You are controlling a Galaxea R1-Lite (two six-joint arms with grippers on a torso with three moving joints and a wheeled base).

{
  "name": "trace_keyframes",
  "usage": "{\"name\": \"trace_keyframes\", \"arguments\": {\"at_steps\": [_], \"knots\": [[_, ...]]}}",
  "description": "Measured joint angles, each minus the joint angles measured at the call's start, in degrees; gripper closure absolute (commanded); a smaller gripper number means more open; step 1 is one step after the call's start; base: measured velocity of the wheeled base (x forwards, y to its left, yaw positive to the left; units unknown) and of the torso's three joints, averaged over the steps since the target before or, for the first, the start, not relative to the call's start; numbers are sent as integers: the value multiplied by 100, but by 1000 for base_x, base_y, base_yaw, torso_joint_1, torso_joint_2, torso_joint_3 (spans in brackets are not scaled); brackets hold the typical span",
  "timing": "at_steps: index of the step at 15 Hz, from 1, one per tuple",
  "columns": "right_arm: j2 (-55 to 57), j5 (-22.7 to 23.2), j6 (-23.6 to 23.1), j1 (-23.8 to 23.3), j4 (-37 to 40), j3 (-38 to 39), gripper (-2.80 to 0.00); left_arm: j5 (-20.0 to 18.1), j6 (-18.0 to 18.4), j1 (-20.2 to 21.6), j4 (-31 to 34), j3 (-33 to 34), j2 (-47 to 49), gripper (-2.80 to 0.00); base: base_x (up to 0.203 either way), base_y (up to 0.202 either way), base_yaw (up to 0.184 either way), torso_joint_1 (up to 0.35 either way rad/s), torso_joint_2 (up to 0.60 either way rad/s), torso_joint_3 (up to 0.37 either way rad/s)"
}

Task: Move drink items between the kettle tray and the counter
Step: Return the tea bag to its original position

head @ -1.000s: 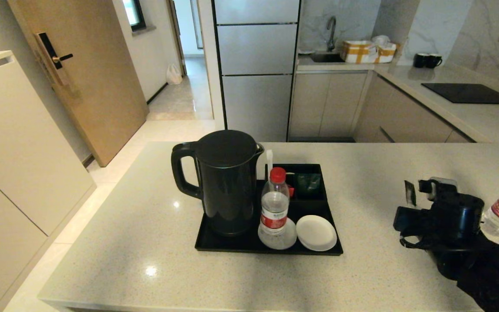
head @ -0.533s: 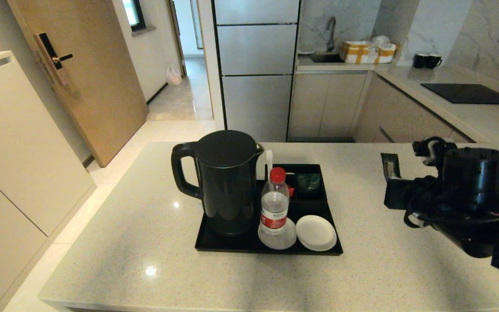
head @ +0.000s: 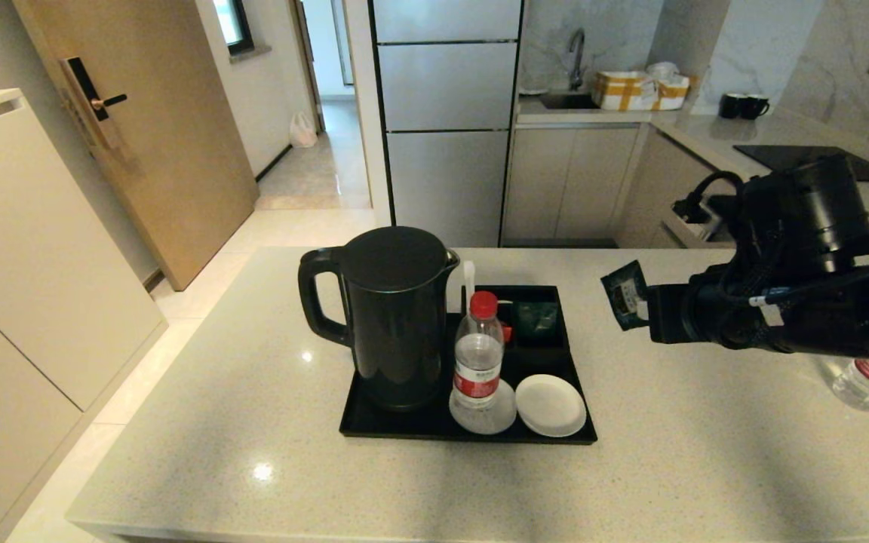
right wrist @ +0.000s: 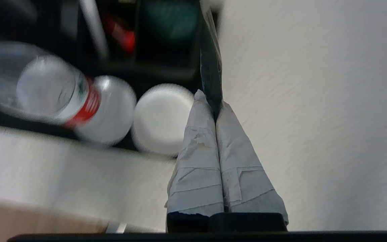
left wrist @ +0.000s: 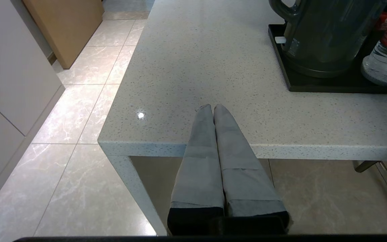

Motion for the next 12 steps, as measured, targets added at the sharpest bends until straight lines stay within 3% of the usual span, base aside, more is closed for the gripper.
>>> {"name": "trace_keyframes", "arguments": {"at_steps": [6, 12], "knots": [[845, 683, 236, 81, 35, -522, 0, 2, 0, 1, 0, 0, 0, 0, 0, 0, 0, 0, 0, 0], [1564, 852, 176, 166, -616, -918, 0, 0, 0, 1, 0, 0, 0, 0, 0, 0, 0, 0, 0, 0]]}}
